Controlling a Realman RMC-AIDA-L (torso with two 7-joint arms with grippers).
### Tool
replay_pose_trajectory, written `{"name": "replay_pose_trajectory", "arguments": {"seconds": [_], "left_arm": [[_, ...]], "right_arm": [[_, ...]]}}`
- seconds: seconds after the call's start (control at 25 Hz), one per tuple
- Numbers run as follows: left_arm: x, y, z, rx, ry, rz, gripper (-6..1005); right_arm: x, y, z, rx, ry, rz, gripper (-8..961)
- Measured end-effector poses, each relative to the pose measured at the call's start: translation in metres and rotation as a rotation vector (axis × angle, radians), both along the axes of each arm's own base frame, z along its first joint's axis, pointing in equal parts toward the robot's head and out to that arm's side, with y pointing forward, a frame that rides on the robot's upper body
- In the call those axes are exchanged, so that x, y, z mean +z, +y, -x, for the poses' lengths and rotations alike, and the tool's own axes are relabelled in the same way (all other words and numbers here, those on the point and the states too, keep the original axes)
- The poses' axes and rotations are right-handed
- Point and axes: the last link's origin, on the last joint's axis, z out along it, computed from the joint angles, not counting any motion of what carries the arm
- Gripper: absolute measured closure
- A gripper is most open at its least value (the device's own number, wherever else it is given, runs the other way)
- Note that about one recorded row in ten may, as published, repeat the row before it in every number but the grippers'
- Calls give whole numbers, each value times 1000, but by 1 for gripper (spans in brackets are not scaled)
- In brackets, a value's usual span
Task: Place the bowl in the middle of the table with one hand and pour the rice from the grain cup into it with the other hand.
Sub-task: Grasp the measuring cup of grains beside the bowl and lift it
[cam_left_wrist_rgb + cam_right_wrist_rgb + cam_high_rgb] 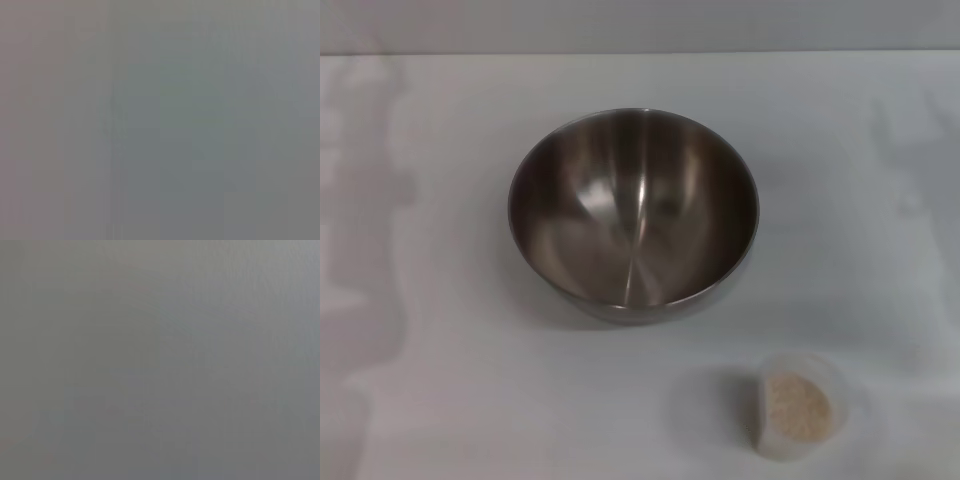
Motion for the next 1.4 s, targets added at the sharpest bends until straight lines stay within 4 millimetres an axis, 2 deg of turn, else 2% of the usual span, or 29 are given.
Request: {"name": "replay_pose_trajectory", "arguments": {"seconds": [0.04, 0.08, 0.12, 0.16, 0.2, 0.24, 0.28, 0.36, 0.4, 0.44, 0.48, 0.56, 0.6, 0.64, 0.68, 0.84, 1.12, 1.24, 1.4], "left_arm": [[-3, -2, 1, -49, -2, -10, 537], [-6, -3, 3, -81, -3, -3, 537], [-8, -3, 4, -121, -9, 7, 537], [-11, -2, 11, -165, -39, 33, 537], [-11, -2, 11, -165, -39, 33, 537], [-11, -1, 15, -177, -55, 47, 537], [-12, 0, 18, -184, -67, 57, 537], [-18, 3, 27, -191, -87, 92, 537], [-19, 4, 28, -187, -84, 97, 537], [-19, 4, 28, -187, -84, 97, 537], [-20, 4, 30, -183, -81, 102, 537], [-22, 5, 31, -176, -73, 105, 537], [-22, 5, 31, -176, -73, 105, 537], [-22, 5, 31, -175, -73, 105, 537], [-21, 5, 31, -175, -73, 103, 537], [-19, 5, 34, -162, -58, 101, 537], [-20, 5, 37, -139, -34, 100, 537], [-21, 7, 38, -130, -27, 102, 537], [-22, 10, 37, -125, -29, 104, 537]], "right_arm": [[-3, -9, -2, 2, 16, 12, 259], [-3, -9, -2, 2, 16, 12, 259], [-8, -20, -6, -2, 38, 29, 260], [-16, -40, -11, -3, 70, 71, 260], [-16, -40, -11, -3, 70, 71, 259], [-24, -57, -15, 8, 80, 121, 258], [-24, -57, -15, 8, 80, 121, 257], [-39, -84, -19, 27, 90, 218, 255], [-39, -84, -19, 27, 90, 218, 255], [-48, -100, -20, 38, 96, 282, 255], [-48, -100, -20, 38, 96, 282, 254], [-58, -121, -22, 48, 98, 351, 254], [-58, -121, -22, 48, 98, 351, 254], [-62, -135, -25, 38, 101, 371, 254], [-62, -135, -25, 38, 101, 371, 253], [-58, -158, -36, -11, 107, 349, 254], [-56, -180, -54, -95, 73, 350, 255], [-57, -199, -66, -166, 46, 368, 254], [-59, -213, -70, -197, 15, 379, 254]]}}
